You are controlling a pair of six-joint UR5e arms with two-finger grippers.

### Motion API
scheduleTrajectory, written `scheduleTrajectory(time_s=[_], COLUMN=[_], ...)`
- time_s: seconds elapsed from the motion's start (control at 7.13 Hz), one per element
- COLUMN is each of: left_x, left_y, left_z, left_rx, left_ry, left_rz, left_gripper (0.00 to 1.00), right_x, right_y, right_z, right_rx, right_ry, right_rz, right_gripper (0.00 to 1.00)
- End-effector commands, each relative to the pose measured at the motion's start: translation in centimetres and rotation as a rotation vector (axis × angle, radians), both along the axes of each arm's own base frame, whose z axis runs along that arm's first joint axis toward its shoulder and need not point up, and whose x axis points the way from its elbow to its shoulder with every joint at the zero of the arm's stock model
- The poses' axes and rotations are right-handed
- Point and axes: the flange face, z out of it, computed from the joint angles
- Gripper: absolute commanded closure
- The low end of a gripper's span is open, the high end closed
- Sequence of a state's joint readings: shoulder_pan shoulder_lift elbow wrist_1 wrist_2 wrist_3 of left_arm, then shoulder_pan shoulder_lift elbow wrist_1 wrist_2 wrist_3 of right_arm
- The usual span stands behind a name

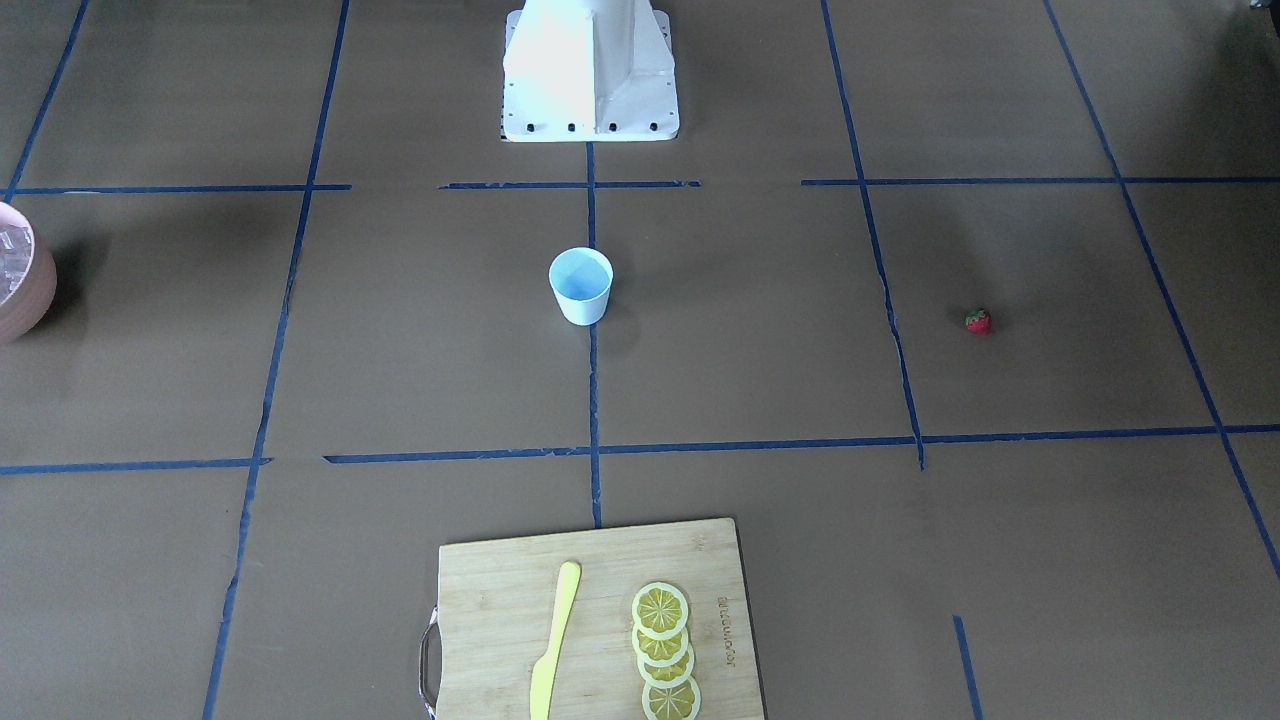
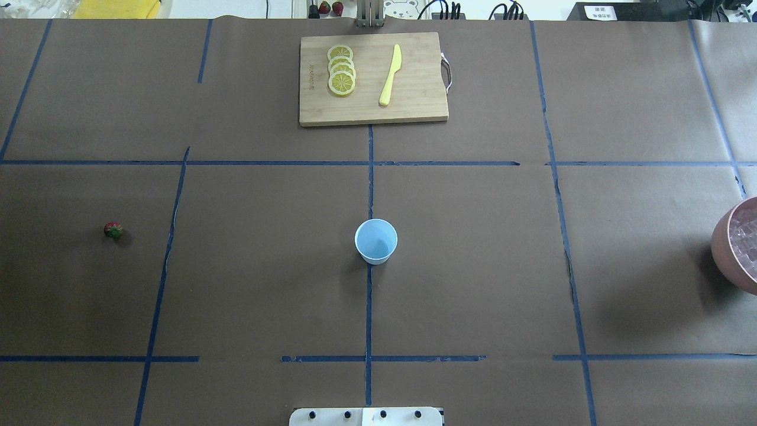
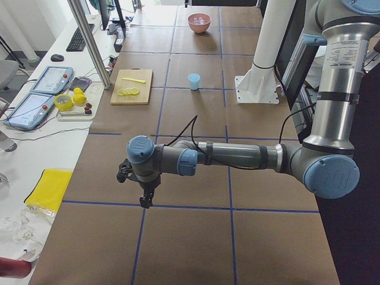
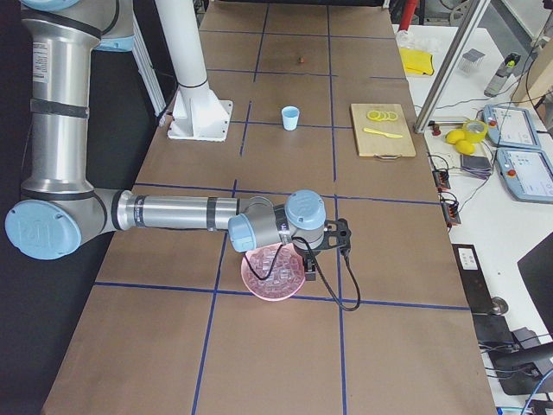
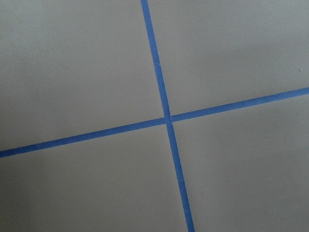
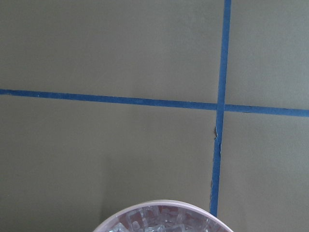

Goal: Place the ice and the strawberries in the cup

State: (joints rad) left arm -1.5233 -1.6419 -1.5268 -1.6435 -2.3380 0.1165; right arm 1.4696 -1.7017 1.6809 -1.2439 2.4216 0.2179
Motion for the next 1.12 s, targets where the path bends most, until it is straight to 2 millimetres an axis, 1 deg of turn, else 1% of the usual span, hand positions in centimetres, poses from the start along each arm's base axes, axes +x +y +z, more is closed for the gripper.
scheduleTrajectory(time_s=[0.0, 0.14, 0.28, 0.56, 0.7, 0.98], left_x=[0.0, 0.0, 0.0, 0.0, 0.0, 0.0], left_y=[0.0, 0.0, 0.0, 0.0, 0.1, 0.1], left_z=[0.0, 0.1, 0.1, 0.2, 0.3, 0.4], left_rx=[0.001, 0.000, 0.000, -0.002, -0.005, -0.006], left_ry=[0.001, 0.001, 0.001, 0.001, 0.001, 0.001], left_rz=[0.000, 0.000, 0.000, 0.000, 0.000, 0.000], left_gripper=[0.00, 0.00, 0.00, 0.00, 0.00, 0.00], right_x=[-3.1, -4.1, -4.8, -6.2, -6.7, -6.9], right_y=[2.1, 2.1, 2.2, 2.7, 2.9, 3.4], right_z=[1.4, 1.8, 1.8, 2.2, 2.3, 2.7], right_rx=[0.014, 0.017, 0.018, 0.008, 0.005, 0.000], right_ry=[0.064, 0.096, 0.097, 0.101, 0.101, 0.105], right_rz=[0.023, 0.006, -0.009, -0.046, -0.057, -0.071], right_gripper=[0.01, 0.03, 0.12, 0.15, 0.17, 0.23])
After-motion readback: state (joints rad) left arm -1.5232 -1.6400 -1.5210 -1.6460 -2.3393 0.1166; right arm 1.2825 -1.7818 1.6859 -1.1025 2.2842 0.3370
